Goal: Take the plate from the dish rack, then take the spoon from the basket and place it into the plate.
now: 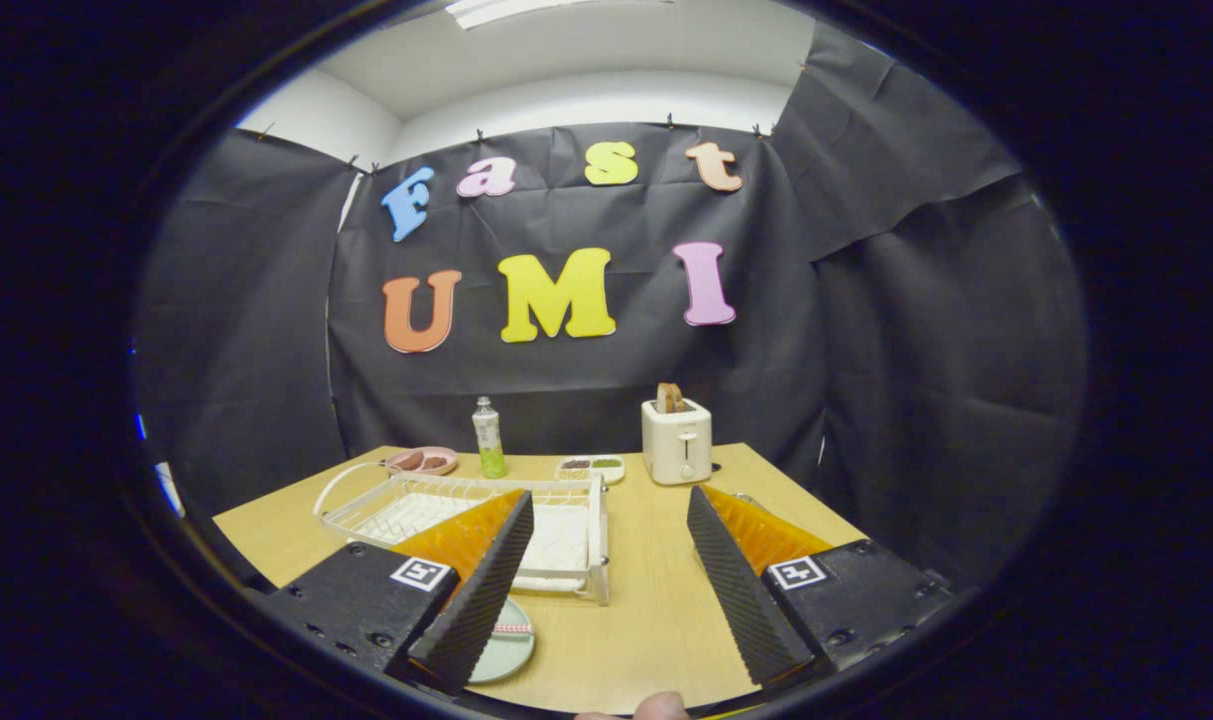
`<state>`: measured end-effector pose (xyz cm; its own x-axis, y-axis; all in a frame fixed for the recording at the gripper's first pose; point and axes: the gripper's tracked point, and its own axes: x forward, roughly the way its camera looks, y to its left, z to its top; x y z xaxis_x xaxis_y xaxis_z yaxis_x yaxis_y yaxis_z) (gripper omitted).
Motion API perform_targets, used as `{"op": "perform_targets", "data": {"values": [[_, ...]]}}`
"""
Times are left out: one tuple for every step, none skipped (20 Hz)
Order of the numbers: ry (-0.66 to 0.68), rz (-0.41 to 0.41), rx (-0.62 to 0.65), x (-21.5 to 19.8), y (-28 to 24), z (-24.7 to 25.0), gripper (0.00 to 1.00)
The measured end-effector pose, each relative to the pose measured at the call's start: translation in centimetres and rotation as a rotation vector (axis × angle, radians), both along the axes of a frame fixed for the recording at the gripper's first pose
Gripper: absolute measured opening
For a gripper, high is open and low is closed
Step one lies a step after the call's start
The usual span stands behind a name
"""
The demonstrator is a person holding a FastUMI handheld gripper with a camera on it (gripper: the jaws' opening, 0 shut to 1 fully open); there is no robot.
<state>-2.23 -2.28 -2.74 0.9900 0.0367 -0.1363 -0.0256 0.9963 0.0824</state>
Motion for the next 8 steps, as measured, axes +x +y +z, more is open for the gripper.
{"op": "perform_targets", "data": {"values": [[-0.001, 0.003, 0.000, -0.17, 0.02, 0.05, 1.00], [-0.002, 0.005, 0.004, -0.14, -0.02, 0.13, 1.00], [-0.006, 0.006, 0.007, -0.21, 0.02, 0.28, 1.00], [-0.009, 0.003, 0.005, -0.09, -0.10, 0.38, 1.00], [-0.011, 0.000, 0.000, -0.10, -0.25, 0.42, 1.00], [-0.012, 0.001, 0.001, -0.13, -0.14, 0.46, 1.00], [-0.011, 0.005, 0.003, -0.17, 0.02, 0.50, 1.00], [-0.011, 0.006, 0.004, -0.15, 0.07, 0.37, 1.00]]}}
